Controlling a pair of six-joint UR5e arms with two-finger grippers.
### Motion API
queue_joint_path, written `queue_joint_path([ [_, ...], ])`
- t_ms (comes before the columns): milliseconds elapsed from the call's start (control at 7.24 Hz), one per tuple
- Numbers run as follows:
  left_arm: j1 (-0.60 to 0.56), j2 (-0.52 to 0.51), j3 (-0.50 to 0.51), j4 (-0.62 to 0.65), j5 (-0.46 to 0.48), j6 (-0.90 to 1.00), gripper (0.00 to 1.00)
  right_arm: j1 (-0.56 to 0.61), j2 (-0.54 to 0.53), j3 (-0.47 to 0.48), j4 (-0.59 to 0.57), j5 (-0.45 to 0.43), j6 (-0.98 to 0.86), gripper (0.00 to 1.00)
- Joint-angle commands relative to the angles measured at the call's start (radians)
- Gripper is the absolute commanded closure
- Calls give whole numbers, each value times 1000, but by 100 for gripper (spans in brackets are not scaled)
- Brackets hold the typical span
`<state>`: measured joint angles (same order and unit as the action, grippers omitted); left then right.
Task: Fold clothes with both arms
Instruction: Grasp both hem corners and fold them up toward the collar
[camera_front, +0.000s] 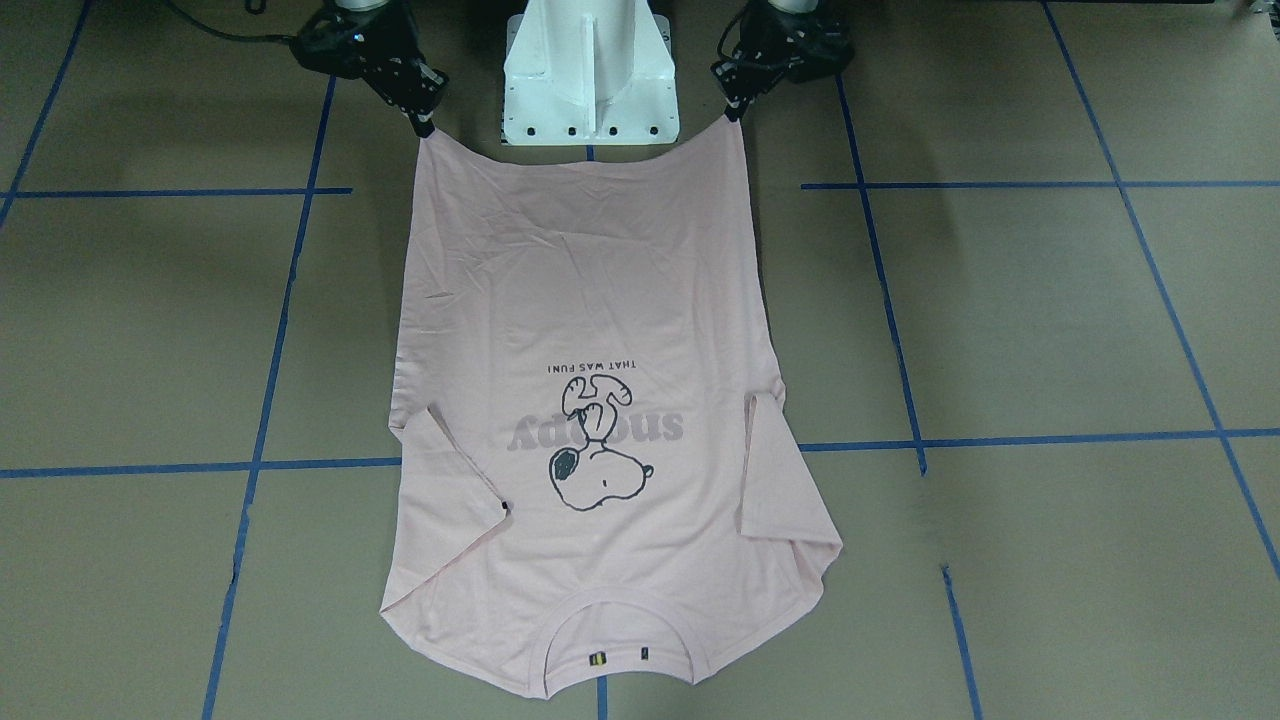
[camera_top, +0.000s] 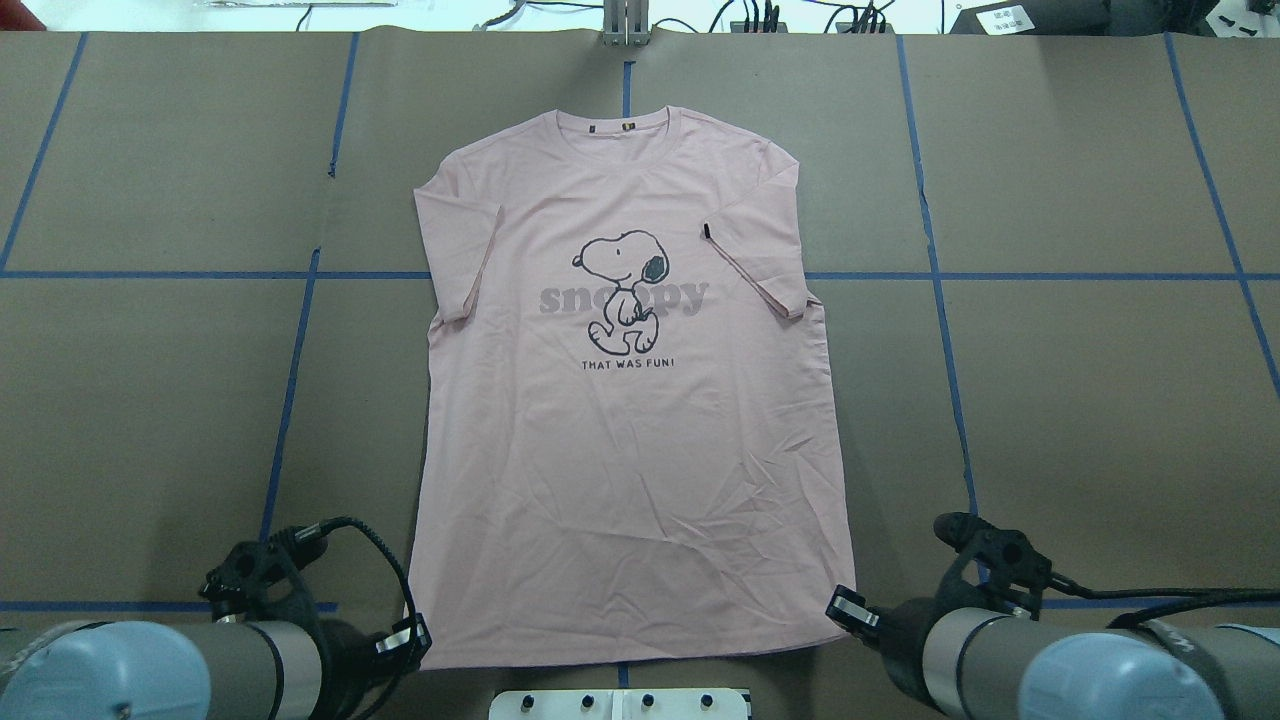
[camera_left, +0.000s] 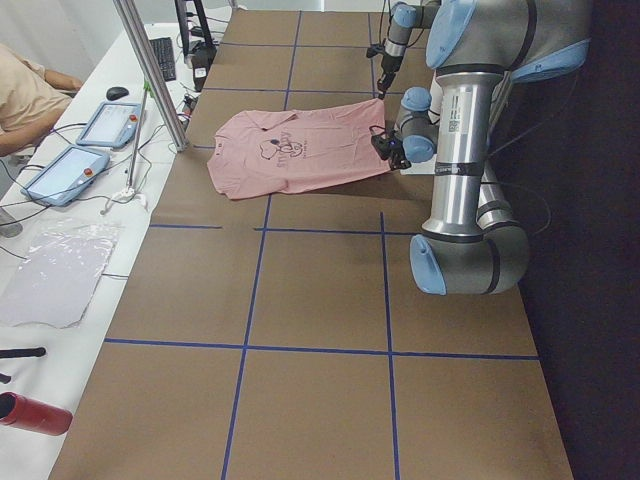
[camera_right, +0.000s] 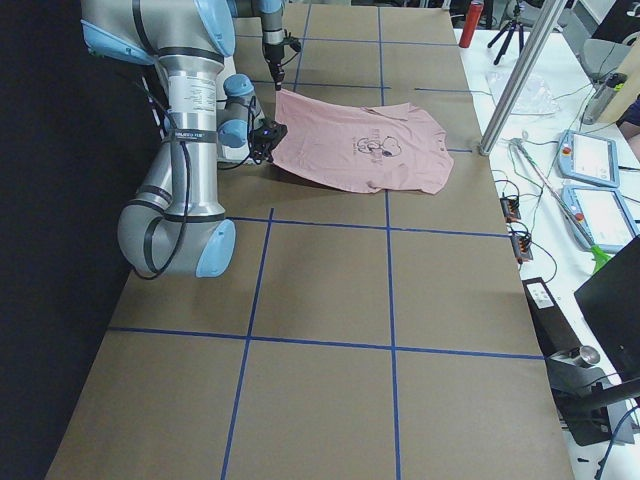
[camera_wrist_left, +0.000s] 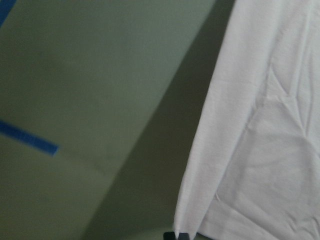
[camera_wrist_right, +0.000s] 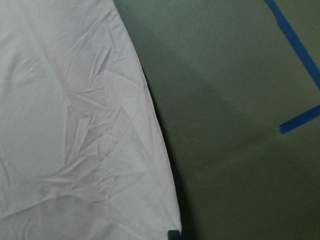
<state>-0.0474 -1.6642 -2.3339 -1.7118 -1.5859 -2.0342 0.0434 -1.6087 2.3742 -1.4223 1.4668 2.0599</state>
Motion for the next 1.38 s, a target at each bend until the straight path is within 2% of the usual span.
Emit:
queue_joint_path([
  [0, 60, -3, -125, 84, -12, -157, 100, 1, -161, 220, 2, 75, 2, 100],
  [138, 29, -5, -143, 104, -13, -153, 100, 50, -154, 233, 2, 75, -1, 100],
  [276, -91, -24, -139, 125, -11, -79, 100, 140, -108, 191, 2, 73, -13, 100],
  [414, -180, -88, -104, 126, -9, 92, 100, 259, 35, 66, 0, 78, -56, 100],
  [552, -290, -195, 22, 124, -11, 156, 100, 335, 153, -57, -3, 76, -146, 100],
  [690, -372, -295, 203, 115, -11, 185, 100, 411, 223, -157, -3, 78, -261, 100],
  [828, -435, -317, 302, 75, -6, 297, 100, 490, 334, -293, -1, 86, -382, 100],
  [966, -528, -316, 385, -8, -8, 393, 100, 551, 455, -487, 6, 92, -461, 100],
  [1104, -581, -316, 466, -73, -6, 452, 100, 600, 558, -623, 8, 90, -515, 100],
  [1242, -619, -316, 475, -83, -8, 501, 100, 646, 634, -720, 6, 90, -549, 100],
])
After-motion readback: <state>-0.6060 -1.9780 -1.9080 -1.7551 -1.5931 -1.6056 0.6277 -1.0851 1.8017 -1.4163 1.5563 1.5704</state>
